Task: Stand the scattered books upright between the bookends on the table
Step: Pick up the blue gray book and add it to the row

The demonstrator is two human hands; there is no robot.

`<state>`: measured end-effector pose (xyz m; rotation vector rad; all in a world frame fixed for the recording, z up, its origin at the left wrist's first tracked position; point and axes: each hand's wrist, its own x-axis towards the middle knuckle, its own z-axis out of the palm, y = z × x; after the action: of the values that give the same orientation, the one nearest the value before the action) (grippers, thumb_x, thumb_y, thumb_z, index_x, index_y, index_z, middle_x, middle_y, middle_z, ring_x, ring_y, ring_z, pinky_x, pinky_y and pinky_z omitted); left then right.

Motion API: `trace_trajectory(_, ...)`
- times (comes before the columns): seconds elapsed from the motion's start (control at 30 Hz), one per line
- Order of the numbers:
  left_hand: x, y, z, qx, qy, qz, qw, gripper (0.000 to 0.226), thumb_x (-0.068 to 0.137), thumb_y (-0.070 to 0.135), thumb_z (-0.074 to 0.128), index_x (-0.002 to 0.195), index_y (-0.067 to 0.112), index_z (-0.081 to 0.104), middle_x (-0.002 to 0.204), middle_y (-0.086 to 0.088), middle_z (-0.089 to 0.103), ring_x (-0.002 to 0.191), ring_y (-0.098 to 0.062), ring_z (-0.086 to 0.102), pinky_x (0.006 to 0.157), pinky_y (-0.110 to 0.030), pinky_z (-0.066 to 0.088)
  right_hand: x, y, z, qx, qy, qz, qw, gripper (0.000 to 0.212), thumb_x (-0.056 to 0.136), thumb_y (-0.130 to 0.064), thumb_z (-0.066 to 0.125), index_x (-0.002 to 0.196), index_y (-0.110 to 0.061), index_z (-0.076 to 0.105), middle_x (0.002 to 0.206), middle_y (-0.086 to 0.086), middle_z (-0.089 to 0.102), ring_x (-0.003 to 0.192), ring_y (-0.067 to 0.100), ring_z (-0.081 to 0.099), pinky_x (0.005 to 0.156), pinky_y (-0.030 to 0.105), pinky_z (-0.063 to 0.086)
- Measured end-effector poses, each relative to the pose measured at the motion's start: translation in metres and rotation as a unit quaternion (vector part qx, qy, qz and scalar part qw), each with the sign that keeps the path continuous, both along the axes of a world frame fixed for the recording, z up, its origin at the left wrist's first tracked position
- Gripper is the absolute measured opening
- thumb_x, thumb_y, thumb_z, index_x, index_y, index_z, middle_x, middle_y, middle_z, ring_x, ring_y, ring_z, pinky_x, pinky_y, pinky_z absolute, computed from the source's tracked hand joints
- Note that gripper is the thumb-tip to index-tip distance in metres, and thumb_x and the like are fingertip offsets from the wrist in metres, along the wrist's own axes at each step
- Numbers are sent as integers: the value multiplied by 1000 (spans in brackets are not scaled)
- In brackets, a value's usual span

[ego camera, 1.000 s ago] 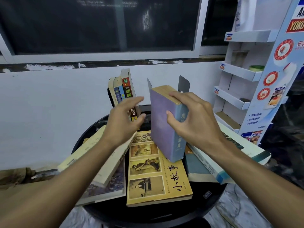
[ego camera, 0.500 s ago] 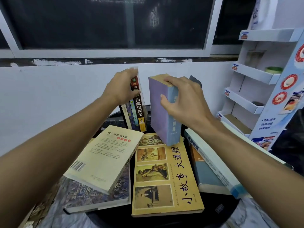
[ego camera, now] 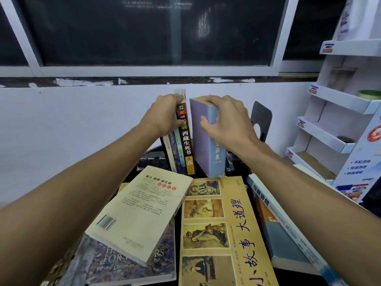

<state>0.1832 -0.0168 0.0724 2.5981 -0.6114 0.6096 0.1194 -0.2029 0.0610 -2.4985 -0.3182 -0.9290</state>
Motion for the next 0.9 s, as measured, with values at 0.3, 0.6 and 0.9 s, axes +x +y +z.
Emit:
trace_trajectory(0.3, 6, 1, -6, -2, -9, 0, 1000, 38, 84, 24, 81, 114, 19, 59, 117, -5, 68, 106, -25, 64, 83, -47, 60, 35, 13, -16, 5, 11, -16, 1000, 47, 92, -33, 62, 137, -24, 57, 120, 7, 62, 109, 30, 59, 90, 38, 48)
trace_trajectory(0.6, 6, 2, -9, -21, -17, 0, 1000, 37, 84, 23, 81, 115, 20, 61, 120, -4, 68, 106, -23, 66, 83, -46, 61, 59, 22, -40, 56, 6, -35, 998, 47, 93, -32, 61, 138, -19, 57, 118, 9, 62, 103, 32, 62, 85, 42, 53)
trace_trajectory(0.9, 8, 1, -12, -31, -17, 3, 999, 37, 84, 24, 81, 113, 20, 58, 119, -3, 67, 108, -24, 66, 83, -47, 61, 66, 23, -65, 52, 10, -41, 998, 48, 95, -31, 61, 141, -19, 53, 126, 11, 59, 103, 34, 63, 81, 38, 52)
